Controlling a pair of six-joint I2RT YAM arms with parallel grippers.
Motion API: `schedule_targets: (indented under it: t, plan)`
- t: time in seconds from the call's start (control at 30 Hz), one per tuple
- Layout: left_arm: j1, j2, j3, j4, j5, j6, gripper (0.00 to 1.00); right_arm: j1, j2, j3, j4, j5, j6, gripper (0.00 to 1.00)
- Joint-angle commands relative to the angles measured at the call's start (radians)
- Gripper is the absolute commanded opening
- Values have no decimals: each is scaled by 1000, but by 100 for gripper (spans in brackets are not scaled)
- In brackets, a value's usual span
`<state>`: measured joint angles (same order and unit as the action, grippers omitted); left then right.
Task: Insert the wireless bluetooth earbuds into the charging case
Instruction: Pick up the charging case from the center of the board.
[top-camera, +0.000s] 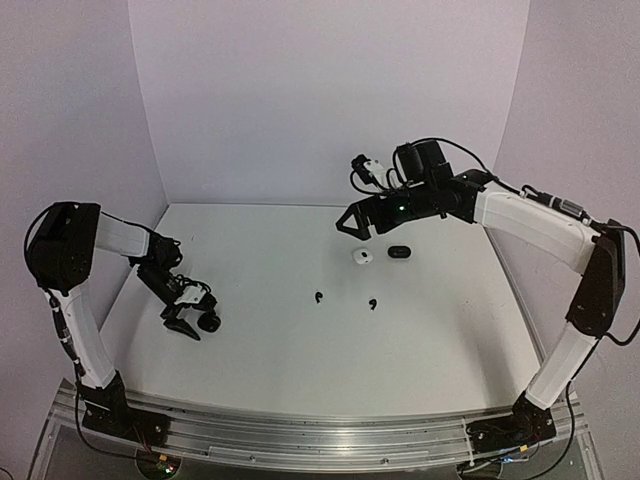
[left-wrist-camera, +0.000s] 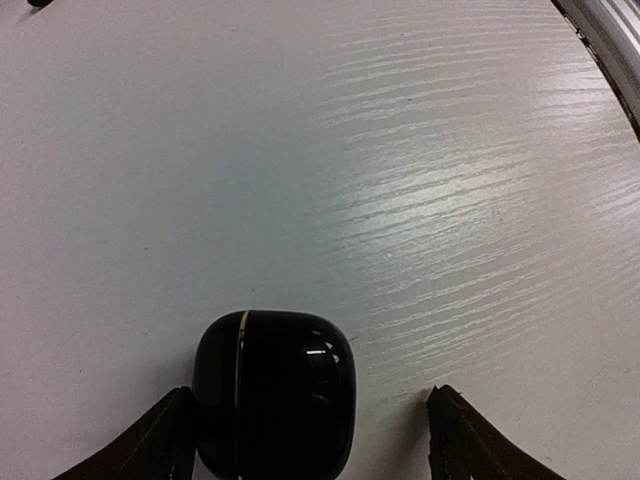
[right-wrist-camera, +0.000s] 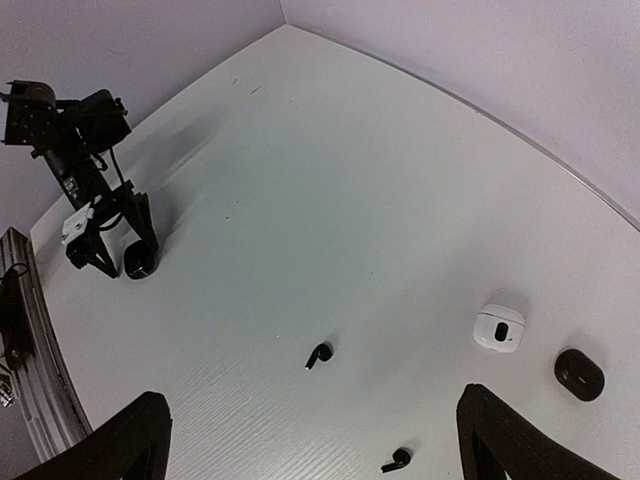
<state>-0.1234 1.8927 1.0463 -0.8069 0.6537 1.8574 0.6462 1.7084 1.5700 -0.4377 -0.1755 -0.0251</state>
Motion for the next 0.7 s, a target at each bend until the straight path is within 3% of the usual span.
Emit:
schedule_targets:
  t: [0.0, 0.3, 0.67]
  plan:
    - [-2, 66, 95, -82, -1, 15, 69, 14, -27, 6, 32, 27, 13, 98]
    - [-16, 47, 56, -37, 47, 14, 59, 26, -7, 13, 33, 20, 17, 98]
    - [-22, 7, 27, -34, 70, -3, 29, 29, 14, 32, 33, -3, 75, 98]
